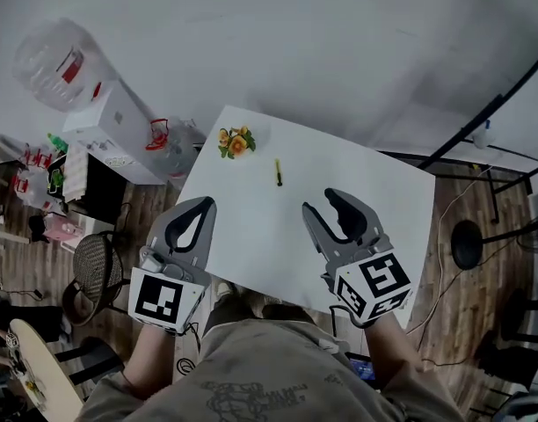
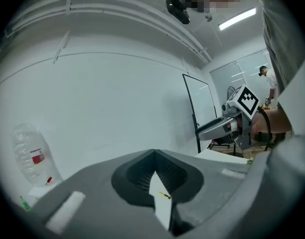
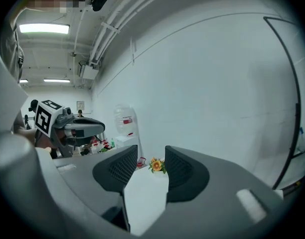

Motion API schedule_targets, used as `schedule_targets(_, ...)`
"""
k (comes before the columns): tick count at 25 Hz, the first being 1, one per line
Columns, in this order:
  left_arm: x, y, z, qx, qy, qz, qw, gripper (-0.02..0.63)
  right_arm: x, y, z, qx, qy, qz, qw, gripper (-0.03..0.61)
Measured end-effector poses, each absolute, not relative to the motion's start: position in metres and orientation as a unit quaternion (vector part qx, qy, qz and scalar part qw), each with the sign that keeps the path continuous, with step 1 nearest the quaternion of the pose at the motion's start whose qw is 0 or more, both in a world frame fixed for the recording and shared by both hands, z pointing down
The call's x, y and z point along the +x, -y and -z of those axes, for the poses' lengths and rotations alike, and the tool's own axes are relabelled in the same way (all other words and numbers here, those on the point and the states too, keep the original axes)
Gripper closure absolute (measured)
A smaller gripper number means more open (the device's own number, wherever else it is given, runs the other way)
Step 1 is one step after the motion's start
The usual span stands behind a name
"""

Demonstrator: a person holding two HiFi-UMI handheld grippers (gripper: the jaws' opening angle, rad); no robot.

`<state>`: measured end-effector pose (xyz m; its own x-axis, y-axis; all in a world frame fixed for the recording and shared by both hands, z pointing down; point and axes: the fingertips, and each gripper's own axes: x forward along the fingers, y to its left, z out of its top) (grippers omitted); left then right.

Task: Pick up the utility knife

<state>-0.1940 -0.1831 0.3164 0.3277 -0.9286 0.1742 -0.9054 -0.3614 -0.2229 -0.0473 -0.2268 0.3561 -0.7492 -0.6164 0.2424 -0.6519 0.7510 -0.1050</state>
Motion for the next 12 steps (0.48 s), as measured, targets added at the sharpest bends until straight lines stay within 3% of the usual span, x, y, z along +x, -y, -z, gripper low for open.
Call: schedule_targets(12,-0.205,0.225,-0.318,-0.858,-0.492,0.143,0.039,0.614,-0.051,0.246,-0.357,0.421,0.895,-0.102,0.105,0.393)
